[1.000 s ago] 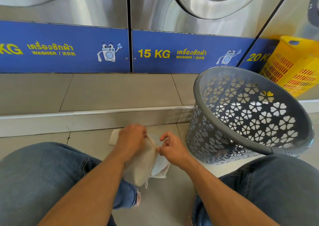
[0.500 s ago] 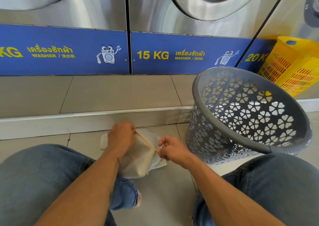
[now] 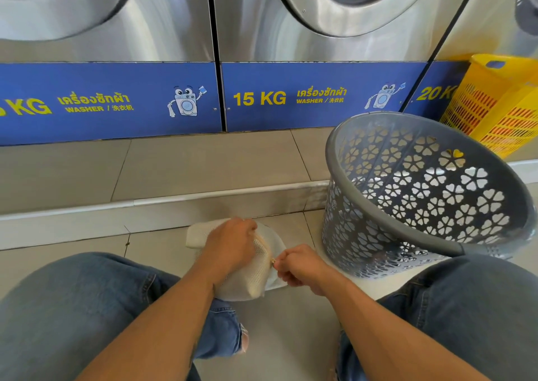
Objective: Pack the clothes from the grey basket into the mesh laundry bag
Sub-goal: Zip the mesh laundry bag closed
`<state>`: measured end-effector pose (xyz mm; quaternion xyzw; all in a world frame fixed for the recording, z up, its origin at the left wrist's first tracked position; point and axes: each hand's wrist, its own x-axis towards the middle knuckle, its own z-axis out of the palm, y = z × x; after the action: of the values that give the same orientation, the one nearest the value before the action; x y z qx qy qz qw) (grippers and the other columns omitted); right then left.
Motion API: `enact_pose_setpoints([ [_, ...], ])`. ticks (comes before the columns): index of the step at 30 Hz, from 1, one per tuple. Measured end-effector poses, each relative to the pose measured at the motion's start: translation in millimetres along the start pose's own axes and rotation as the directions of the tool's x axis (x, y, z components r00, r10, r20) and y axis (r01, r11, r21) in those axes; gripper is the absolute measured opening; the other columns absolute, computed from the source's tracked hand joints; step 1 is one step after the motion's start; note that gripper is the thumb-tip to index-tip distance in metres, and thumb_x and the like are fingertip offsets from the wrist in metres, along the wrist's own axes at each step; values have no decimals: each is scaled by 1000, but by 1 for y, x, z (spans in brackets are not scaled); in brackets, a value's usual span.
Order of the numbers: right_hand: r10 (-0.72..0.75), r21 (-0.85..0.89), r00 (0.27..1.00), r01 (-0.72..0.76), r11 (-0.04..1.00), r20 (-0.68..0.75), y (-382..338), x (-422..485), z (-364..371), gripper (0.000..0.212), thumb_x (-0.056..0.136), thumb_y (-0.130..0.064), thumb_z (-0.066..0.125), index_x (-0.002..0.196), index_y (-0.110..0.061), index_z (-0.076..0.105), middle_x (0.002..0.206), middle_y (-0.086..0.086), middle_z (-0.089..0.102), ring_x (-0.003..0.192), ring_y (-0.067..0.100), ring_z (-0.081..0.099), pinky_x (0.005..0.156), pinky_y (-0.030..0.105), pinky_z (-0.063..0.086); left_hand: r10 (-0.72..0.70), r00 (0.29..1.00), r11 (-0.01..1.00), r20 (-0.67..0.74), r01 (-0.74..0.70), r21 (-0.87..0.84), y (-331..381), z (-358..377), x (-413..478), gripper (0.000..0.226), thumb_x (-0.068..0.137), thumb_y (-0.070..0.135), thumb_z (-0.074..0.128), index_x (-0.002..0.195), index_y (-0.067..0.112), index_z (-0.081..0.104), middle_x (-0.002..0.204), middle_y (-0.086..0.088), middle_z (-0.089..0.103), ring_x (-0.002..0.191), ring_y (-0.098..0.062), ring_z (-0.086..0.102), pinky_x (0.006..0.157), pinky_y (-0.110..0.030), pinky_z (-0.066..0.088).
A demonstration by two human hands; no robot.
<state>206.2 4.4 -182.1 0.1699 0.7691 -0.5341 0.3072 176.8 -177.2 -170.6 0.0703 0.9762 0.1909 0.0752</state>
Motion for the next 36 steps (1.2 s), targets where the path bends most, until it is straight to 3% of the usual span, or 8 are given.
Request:
enact_pose_setpoints([
  [4, -28, 118, 1000, 28, 993, -5, -12, 2, 1, 12, 86, -4, 66, 77, -12, 65, 74, 7, 61, 67, 18, 55, 63, 29, 49, -40, 968, 974, 246, 93, -208, 9, 4, -5, 32, 95, 36, 42, 122, 33, 61, 125, 1, 64, 108, -20, 59, 93, -34, 47],
  [10, -60, 172, 998, 56, 983, 14, -24, -1, 6, 17, 91, -2, 63, 77, -13, 65, 80, 7, 64, 73, 18, 57, 61, 24, 48, -147, 946, 842, 288, 272, -466, 8, -9, -3, 20, 89, 38, 55, 93, 26, 71, 95, 6, 70, 92, -17, 64, 89, -36, 50],
  [15, -64, 156, 998, 63, 986, 1, -22, 0, 8, 22, 87, -4, 65, 73, -20, 70, 81, 0, 68, 78, 16, 59, 67, 27, 50, -232, 920, 666, 317, 388, -637, 9, -5, -2, 11, 82, 28, 69, 75, 22, 76, 75, 5, 73, 74, -14, 66, 71, -30, 51],
  [24, -76, 214, 994, 90, 973, -74, -7, 0, 18, 11, 77, 5, 75, 75, -6, 72, 67, 10, 64, 58, 16, 57, 51, 26, 46, -233, 922, 650, 308, 384, -656, 11, 7, -2, 2, 78, 20, 73, 79, 20, 75, 82, 2, 74, 82, -16, 66, 81, -35, 53],
  [32, -232, -12, 950, 235, 972, -208, 3, 4, 27, 20, 73, -9, 85, 71, -20, 68, 71, -6, 67, 68, 8, 62, 66, 30, 53, -252, 896, 575, 366, 442, -688, 2, 12, 4, 6, 75, 16, 73, 72, 21, 76, 77, -1, 75, 79, -20, 66, 84, -41, 54],
  [36, -355, -143, 892, 327, 934, -280, 2, 1, 33, 21, 73, -8, 81, 76, -22, 66, 60, -9, 65, 55, -2, 57, 57, 22, 48, -272, 877, 503, 395, 480, -719, 2, 10, 5, 9, 72, 14, 69, 78, 12, 76, 82, -8, 75, 80, -23, 66, 86, -45, 53],
])
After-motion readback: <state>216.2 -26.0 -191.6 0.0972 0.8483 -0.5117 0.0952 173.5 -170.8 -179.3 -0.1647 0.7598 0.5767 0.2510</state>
